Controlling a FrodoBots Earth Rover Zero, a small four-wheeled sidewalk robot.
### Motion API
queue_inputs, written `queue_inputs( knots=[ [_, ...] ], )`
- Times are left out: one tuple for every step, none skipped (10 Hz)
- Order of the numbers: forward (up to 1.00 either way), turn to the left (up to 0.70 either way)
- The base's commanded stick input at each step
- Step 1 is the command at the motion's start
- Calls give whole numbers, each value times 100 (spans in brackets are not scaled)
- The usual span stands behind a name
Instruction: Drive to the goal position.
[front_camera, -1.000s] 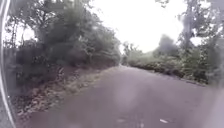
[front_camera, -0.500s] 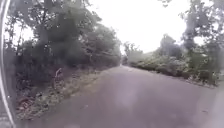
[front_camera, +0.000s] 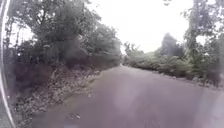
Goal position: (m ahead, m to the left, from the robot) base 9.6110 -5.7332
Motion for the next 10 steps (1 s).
queue_inputs(
  knots=[
    [70, 0],
    [70, -1],
    [70, -2],
    [70, -3],
    [70, -1],
    [70, 0],
    [70, 0],
    [70, 0],
    [70, 0],
    [70, 0]
  ],
)
